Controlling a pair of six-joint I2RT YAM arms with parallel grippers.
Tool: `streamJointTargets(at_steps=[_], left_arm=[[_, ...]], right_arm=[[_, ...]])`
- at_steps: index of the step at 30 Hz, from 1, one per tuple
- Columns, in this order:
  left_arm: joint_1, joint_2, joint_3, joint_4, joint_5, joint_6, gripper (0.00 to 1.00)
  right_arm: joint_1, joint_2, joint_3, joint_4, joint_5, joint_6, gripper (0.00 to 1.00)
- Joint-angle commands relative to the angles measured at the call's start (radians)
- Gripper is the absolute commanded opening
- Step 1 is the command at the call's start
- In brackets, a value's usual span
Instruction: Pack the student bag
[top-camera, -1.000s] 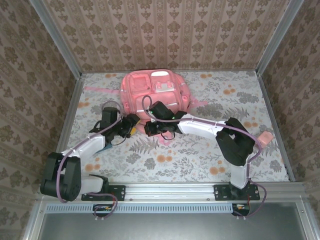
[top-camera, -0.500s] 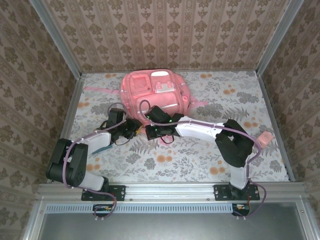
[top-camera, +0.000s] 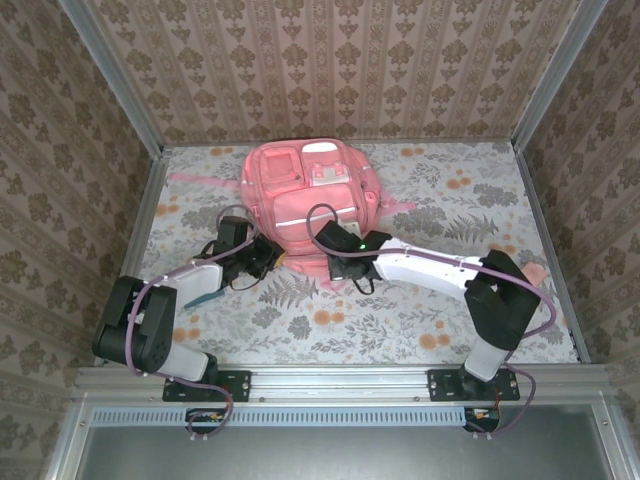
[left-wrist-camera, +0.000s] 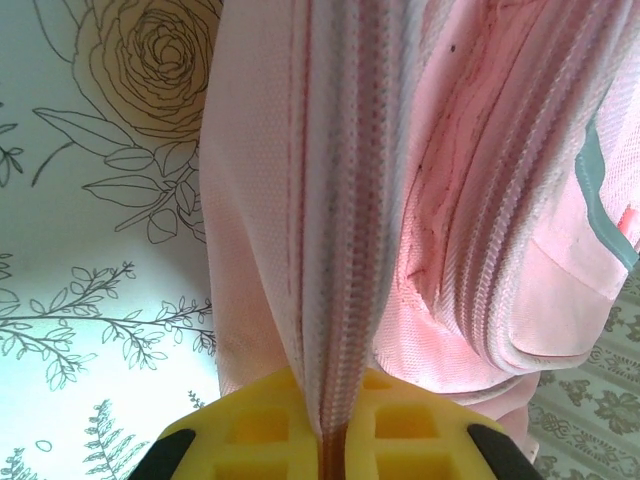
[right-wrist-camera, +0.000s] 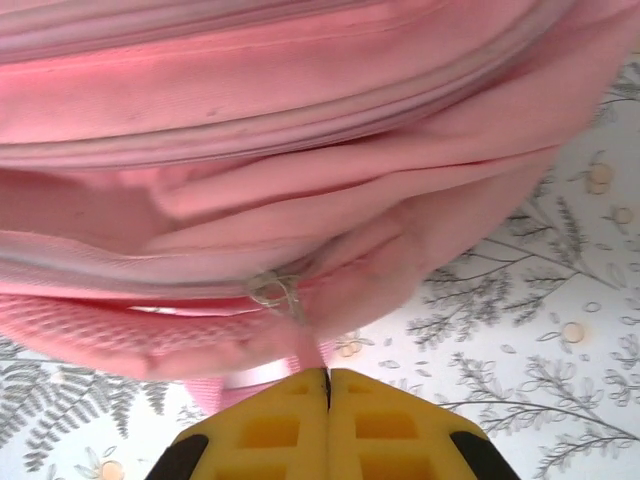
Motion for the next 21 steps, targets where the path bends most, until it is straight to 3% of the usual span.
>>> streamJointTargets(at_steps=[1,5,8,12,21], left_arm=[[0.005,-0.015,0.047,-0.005,-0.030,0.050,0.00],[0.005,-0.016,0.054,-0.013,-0.023,0.065,0.00],[0.005,-0.015,0.054,-0.014,-0.019,0.068,0.00],[0.005,-0.013,0.059,-0.016,-0.013,0.071,0.00],[0.005,-0.012,0.056,-0.019,-0.010,0.073,0.00]], right_arm=[[-0.037,-0.040,-0.038,0.009,-0.066,-0.063,0.00],[-0.050,-0.052,-0.027,0.030,-0.140,-0.161,0.38],[-0.057,-0.042,-0.013,0.035,-0.176,-0.221,0.47],[-0.061,-0.003,0.012,0.041,-0.193,-0.260,0.48],[-0.070,0.073,0.063,0.074,-0.185,-0.277,0.27]])
